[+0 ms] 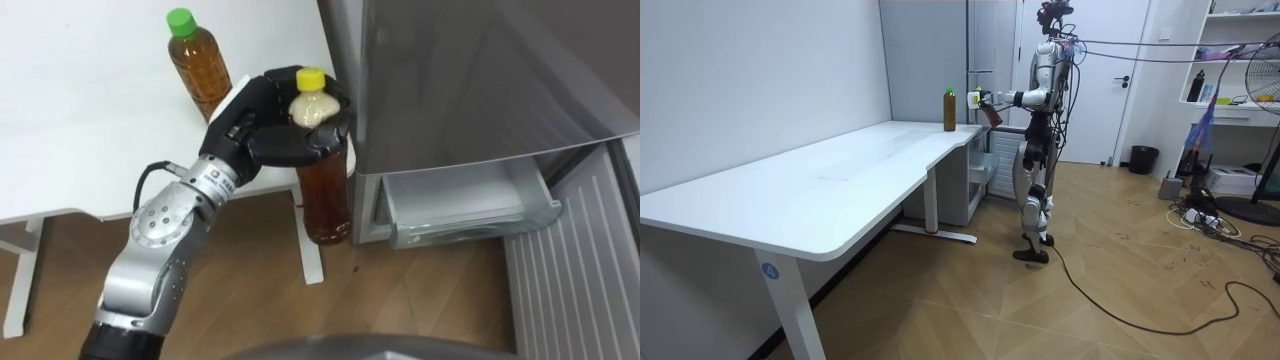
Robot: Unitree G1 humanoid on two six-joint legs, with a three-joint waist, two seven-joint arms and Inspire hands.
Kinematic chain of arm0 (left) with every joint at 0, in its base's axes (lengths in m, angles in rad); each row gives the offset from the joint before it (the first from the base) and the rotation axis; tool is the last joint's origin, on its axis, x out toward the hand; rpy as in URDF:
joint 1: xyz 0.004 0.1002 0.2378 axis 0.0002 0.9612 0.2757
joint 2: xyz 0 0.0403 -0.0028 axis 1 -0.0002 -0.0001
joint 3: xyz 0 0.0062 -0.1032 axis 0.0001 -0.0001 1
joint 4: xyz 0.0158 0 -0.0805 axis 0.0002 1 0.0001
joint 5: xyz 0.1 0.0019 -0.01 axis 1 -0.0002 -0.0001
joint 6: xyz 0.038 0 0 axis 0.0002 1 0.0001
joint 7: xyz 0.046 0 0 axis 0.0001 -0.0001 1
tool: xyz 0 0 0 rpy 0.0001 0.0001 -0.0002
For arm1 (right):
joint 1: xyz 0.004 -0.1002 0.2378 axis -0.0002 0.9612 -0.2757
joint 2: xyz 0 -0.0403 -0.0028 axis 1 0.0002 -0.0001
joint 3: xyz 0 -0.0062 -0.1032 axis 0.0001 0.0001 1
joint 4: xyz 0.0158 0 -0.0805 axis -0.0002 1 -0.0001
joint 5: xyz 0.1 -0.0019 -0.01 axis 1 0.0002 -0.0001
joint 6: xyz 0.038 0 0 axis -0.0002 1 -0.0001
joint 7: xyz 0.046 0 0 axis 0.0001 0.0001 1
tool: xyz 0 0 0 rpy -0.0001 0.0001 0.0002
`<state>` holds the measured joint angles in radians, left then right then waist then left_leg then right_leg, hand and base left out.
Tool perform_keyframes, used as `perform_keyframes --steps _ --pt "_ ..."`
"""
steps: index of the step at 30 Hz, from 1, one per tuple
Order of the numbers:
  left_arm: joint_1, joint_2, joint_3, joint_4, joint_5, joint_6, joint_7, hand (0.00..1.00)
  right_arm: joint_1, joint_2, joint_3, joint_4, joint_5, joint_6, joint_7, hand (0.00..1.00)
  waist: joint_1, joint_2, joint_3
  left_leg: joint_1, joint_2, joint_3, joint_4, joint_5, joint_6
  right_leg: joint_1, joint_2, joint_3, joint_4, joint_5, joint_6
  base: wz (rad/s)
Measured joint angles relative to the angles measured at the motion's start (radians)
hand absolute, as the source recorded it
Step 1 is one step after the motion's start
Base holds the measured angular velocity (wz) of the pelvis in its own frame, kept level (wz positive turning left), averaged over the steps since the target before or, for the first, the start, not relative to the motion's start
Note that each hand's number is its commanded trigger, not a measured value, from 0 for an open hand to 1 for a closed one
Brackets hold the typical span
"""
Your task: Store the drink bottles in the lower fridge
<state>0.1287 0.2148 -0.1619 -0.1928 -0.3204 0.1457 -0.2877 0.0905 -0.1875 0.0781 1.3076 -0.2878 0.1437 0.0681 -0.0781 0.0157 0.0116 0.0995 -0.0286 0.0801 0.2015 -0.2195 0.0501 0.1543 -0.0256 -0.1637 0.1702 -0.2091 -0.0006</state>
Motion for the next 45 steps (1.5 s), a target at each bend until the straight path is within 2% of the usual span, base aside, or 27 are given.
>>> perform_keyframes --steps 12,17,18,19,20,24,29,33,38,40,45 --pt "0.0 -0.002 0.0 0.0 0.001 0.0 0.001 1.0 -0.003 0.0 0.017 0.001 0.005 -0.003 0.0 0.0 0.002 0.001 -0.0014 0.001 0.0 0.001 0.003 0.0 0.0 -0.001 0.0 0.0 0.002 0.0 0.0 0.0" --pt "0.0 -0.003 0.003 0.0 0.008 0.0 0.0 1.0 -0.017 -0.002 0.006 -0.055 0.006 -0.013 -0.001 0.0 0.009 0.0 -0.0017 -0.005 0.001 0.014 0.002 0.0 0.0 -0.015 0.001 0.017 0.006 0.0 0.0 -0.1" --pt "-0.001 -0.003 0.005 -0.003 0.008 0.0 0.0 1.0 -0.02 -0.002 0.006 -0.078 0.008 -0.02 -0.004 0.0 0.008 0.0 -0.0022 -0.007 0.002 0.018 0.002 0.0 0.0 -0.018 0.001 0.022 0.005 0.0 -0.001 -0.08" --pt "-0.006 -0.004 0.005 -0.003 0.007 -0.001 -0.001 1.0 -0.025 -0.002 0.008 -0.093 0.007 -0.022 -0.008 0.0 0.009 0.008 -0.0086 -0.011 0.001 0.02 0.002 0.0 0.0 -0.022 0.001 0.023 0.005 0.001 -0.001 -0.07" --pt "-0.008 -0.004 0.005 -0.003 0.007 -0.002 -0.001 1.0 -0.026 -0.003 0.008 -0.102 0.007 -0.022 -0.011 0.0 0.011 0.008 -0.0091 -0.014 0.002 0.021 0.002 0.0 0.0 -0.026 0.0 0.023 0.005 0.001 -0.001 -0.04" --pt "-0.008 -0.003 0.005 -0.003 0.007 -0.005 -0.001 1.0 -0.027 -0.003 0.01 -0.138 0.011 -0.048 -0.022 0.0 0.029 0.005 -0.0084 -0.02 0.002 0.023 0.003 0.001 0.001 -0.031 0.0 0.023 0.003 0.001 -0.002 0.0" --pt "-0.008 -0.015 0.008 -0.003 0.007 -0.006 -0.002 1.0 -0.027 -0.007 0.018 -0.196 0.007 -0.041 -0.016 0.0 0.06 0.001 -0.0045 -0.02 0.002 0.023 0.001 0.001 0.001 -0.033 -0.006 0.023 0.003 0.001 -0.002 -0.01" --pt "-0.006 -0.019 0.009 -0.003 0.007 -0.005 -0.001 1.0 -0.027 -0.005 0.023 -0.325 0.015 -0.046 0.024 0.0 0.074 -0.004 -0.0004 -0.02 0.002 0.023 0.001 0.001 0.001 -0.034 -0.001 0.018 0.0 0.001 -0.002 0.0" --pt "0.0 -0.019 0.002 -0.003 0.007 -0.005 -0.025 1.0 -0.028 0.044 0.071 -0.504 0.035 -0.069 0.112 0.0 0.076 -0.003 -0.0011 -0.021 0.004 0.02 -0.002 0.001 0.001 -0.033 -0.002 -0.005 0.001 0.001 -0.002 0.02" --pt "0.003 -0.02 0.002 -0.003 0.007 -0.005 -0.045 1.0 -0.028 0.052 0.109 -0.562 0.044 -0.074 0.157 0.0 0.082 -0.003 -0.0016 -0.024 0.003 0.014 -0.001 0.001 0.001 -0.032 -0.004 -0.006 0.001 0.001 -0.002 0.08" --pt "0.006 -0.018 0.001 -0.003 0.007 -0.005 -0.045 1.0 -0.021 0.055 0.142 -0.621 0.056 -0.081 0.19 0.0 0.082 -0.005 -0.0029 -0.023 0.001 0.011 0.003 0.001 0.001 -0.024 -0.008 -0.005 0.0 0.001 -0.002 0.01"
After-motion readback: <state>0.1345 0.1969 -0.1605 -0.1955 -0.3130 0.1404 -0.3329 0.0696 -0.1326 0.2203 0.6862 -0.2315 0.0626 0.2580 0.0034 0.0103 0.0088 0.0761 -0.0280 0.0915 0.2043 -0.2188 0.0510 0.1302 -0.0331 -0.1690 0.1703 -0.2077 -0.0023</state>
